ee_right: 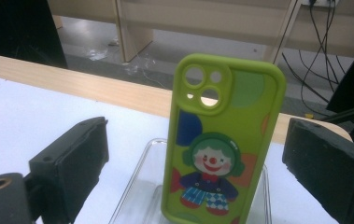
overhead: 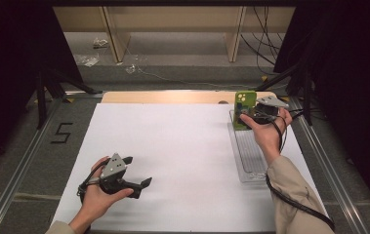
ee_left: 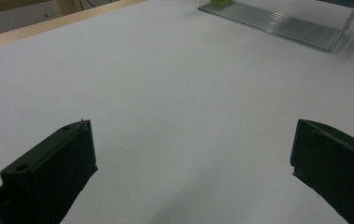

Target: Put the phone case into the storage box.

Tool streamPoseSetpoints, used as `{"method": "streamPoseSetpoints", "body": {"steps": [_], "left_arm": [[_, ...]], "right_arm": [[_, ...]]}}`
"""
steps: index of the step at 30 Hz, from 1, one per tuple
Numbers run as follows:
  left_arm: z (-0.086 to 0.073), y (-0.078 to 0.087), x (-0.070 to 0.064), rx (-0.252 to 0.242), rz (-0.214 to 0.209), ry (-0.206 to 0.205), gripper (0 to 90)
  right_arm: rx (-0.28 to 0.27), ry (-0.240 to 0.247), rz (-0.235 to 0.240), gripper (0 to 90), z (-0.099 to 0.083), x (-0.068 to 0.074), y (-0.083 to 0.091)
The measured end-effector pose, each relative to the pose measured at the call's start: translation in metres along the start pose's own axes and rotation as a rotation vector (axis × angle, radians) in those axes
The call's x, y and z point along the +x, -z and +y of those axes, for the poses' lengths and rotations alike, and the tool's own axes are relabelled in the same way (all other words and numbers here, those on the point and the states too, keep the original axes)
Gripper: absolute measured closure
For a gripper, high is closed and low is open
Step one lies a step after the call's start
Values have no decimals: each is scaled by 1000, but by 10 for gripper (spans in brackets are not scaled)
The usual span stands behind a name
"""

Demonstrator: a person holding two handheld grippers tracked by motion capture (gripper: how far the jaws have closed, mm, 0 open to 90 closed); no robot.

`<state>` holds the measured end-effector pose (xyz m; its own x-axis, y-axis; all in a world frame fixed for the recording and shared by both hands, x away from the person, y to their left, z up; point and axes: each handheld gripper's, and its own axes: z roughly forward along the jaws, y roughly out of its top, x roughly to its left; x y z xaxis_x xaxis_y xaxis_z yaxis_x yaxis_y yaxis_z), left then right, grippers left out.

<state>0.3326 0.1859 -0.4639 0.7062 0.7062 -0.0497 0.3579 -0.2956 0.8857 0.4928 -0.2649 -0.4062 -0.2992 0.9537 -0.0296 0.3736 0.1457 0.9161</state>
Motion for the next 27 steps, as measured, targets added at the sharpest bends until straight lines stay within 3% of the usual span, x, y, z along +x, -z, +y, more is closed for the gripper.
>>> {"method": "streamPoseSetpoints", "body": {"steps": [27], "left_arm": [[0,0,0,1,5,-1,0]], "right_arm": [[11,47,79,127,-21,10,32]]}}
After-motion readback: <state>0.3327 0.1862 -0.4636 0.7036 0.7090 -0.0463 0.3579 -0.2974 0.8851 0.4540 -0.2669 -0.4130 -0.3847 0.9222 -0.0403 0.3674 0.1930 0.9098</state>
